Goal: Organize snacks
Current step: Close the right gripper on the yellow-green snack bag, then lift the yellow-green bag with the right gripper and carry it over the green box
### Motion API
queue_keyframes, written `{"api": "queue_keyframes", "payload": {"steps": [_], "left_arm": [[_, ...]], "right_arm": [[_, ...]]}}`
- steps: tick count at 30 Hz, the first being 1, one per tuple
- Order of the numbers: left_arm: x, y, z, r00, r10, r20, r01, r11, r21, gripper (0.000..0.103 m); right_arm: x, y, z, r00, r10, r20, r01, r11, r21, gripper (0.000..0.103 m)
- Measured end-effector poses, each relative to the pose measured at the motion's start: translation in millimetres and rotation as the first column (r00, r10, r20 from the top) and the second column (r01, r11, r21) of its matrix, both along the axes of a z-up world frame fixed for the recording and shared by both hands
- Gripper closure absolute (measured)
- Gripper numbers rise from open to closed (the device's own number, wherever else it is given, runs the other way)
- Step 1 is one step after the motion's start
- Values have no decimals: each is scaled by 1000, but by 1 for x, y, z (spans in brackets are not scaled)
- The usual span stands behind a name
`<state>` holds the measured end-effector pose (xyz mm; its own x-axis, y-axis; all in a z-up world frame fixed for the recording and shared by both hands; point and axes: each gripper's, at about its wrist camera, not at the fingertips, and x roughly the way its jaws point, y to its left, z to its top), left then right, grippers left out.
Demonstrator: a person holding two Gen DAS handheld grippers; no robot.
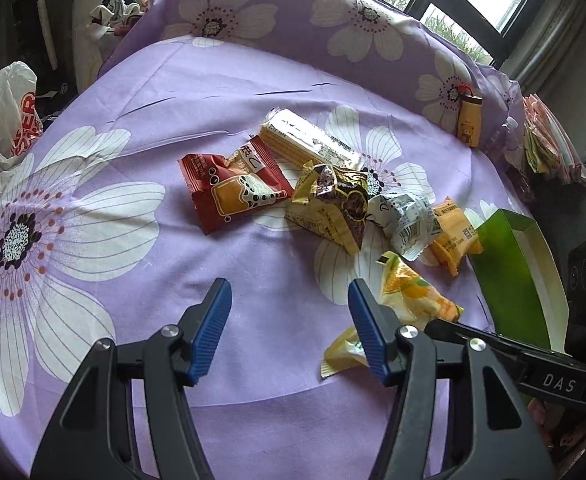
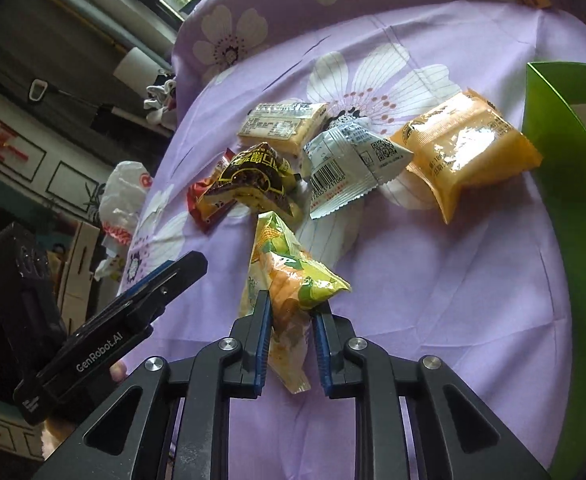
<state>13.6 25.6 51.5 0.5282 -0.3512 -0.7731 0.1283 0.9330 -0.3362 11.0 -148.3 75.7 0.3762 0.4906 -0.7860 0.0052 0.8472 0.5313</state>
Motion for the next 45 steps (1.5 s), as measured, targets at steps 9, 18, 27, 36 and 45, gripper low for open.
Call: {"api": "queue_keyframes", "payload": {"steps": [9, 18, 27, 36, 45], "left_arm": [[0, -20, -15, 990, -105, -90, 101, 994, -47, 42], [-5, -30, -19, 982, -139, -126, 132, 990, -57, 41], [-9, -44, -25, 972, -194, -134, 182, 978, -99, 58], [-16, -58, -8, 974, -224, -44, 217, 969, -119, 64], [-17, -75, 18, 968, -247, 44, 251, 961, -118, 64]], "right_arm": [[-2, -23, 1, 997, -83, 0, 83, 994, 65, 81], [10, -25, -4, 991, -126, 36, 124, 991, 42, 43], [14, 1, -18, 996, -85, 19, 85, 996, -21, 54], [8, 1, -8, 998, -47, 30, 45, 998, 44, 55], [1, -14, 11, 994, -84, 66, 78, 992, 97, 55]]}}
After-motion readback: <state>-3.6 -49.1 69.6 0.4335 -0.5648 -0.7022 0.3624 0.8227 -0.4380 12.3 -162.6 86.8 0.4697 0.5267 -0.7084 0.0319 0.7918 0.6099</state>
